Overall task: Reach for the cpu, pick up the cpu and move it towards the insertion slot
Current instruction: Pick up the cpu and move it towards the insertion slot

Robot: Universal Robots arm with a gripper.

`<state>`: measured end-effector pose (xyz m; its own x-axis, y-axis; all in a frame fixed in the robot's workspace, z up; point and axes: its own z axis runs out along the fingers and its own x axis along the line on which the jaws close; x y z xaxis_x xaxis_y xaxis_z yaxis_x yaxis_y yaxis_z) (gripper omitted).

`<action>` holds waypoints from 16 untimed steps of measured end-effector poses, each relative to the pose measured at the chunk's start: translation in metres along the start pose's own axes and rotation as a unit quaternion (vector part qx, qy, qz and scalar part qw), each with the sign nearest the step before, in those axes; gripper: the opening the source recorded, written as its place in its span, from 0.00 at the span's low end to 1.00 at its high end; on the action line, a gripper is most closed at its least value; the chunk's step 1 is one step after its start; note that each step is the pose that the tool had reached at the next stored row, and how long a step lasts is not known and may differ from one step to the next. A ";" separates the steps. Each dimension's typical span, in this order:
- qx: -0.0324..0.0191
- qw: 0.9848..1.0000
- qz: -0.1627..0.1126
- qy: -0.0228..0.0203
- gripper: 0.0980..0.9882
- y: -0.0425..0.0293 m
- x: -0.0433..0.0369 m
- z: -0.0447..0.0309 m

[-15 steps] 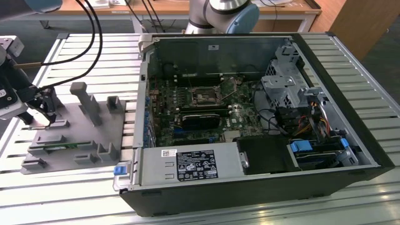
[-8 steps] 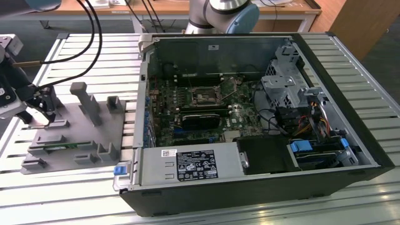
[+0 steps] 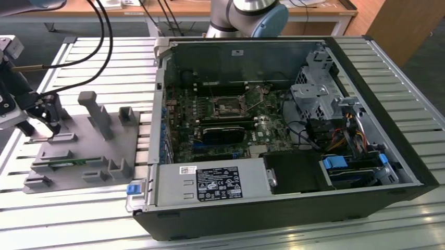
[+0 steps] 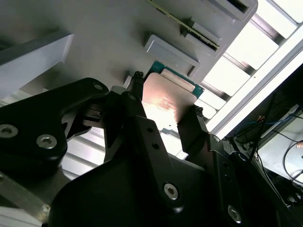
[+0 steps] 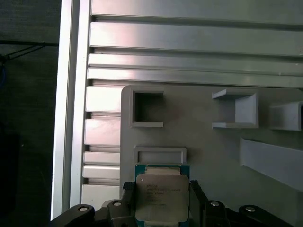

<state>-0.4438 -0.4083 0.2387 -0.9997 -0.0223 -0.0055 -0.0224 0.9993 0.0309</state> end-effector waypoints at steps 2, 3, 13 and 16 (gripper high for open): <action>0.000 1.000 0.000 0.000 0.50 0.0001 0.0000 -0.0013; 0.000 1.000 0.000 0.000 0.50 0.0001 0.0000 -0.0020; 0.001 1.000 0.000 0.000 0.50 0.0003 -0.0001 -0.0069; 0.001 1.000 0.000 0.000 0.50 0.0003 -0.0001 -0.0081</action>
<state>-0.4438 -0.4082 0.2468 -0.9997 -0.0223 -0.0056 -0.0225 0.9993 0.0288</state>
